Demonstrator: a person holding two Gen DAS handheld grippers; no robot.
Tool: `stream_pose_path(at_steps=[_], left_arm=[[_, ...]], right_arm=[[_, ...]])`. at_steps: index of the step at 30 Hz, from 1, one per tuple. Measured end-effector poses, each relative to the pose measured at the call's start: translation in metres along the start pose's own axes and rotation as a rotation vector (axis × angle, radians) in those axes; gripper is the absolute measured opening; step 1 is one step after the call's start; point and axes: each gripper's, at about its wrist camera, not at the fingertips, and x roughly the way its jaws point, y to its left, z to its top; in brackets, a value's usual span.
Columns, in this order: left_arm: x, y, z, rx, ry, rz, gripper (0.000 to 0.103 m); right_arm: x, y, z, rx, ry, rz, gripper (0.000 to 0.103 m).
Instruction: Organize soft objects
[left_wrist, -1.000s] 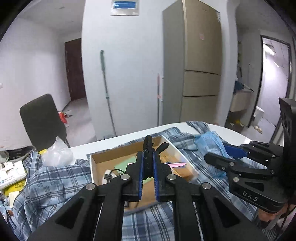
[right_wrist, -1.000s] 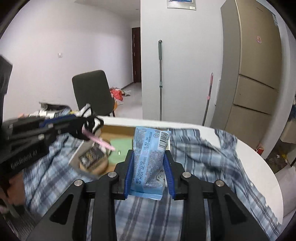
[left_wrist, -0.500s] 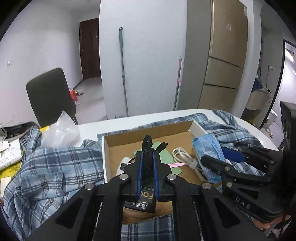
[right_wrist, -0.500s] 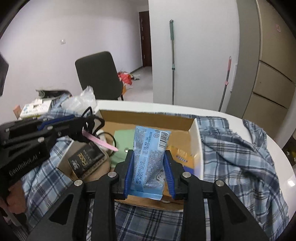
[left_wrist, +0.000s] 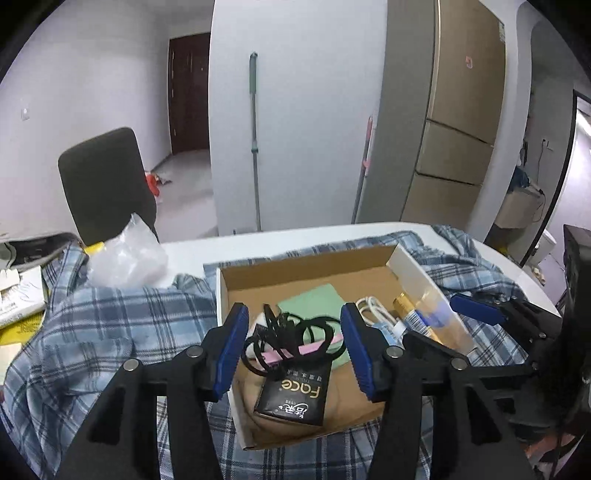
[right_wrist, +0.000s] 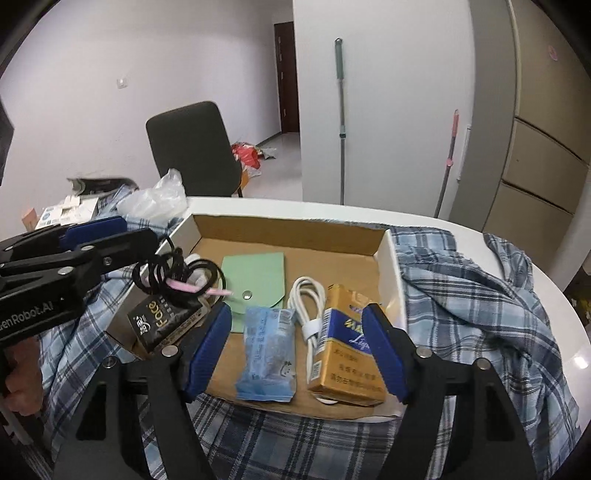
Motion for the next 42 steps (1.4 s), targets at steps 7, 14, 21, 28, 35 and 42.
stream_pose_path(at_steps=[7,14,21,28,35,42], left_arm=[[-0.045,-0.003,0.007,-0.005,-0.114,-0.017,0.054],[-0.112,-0.008,-0.003,0.027,-0.270,0.017,0.054],[-0.167,0.000,-0.033,-0.012,-0.464,0.029,0.096],[-0.179,-0.003,-0.063,0.031,-0.535,0.059,0.103],[-0.168,0.000,-0.099,0.036,-0.576,0.129,0.103],[-0.155,0.002,-0.111,0.048,-0.545,0.111,0.103]], right_arm=[[-0.044,-0.005,0.013,0.010,-0.102,-0.027,0.072],[-0.116,0.002,0.016,0.019,-0.286,-0.052,0.079],[-0.170,0.013,-0.003,0.014,-0.457,-0.095,0.103],[-0.179,0.017,-0.028,0.019,-0.519,-0.089,0.103],[-0.166,0.015,-0.056,0.015,-0.555,-0.076,0.103],[-0.157,0.022,-0.083,-0.043,-0.584,-0.122,0.103]])
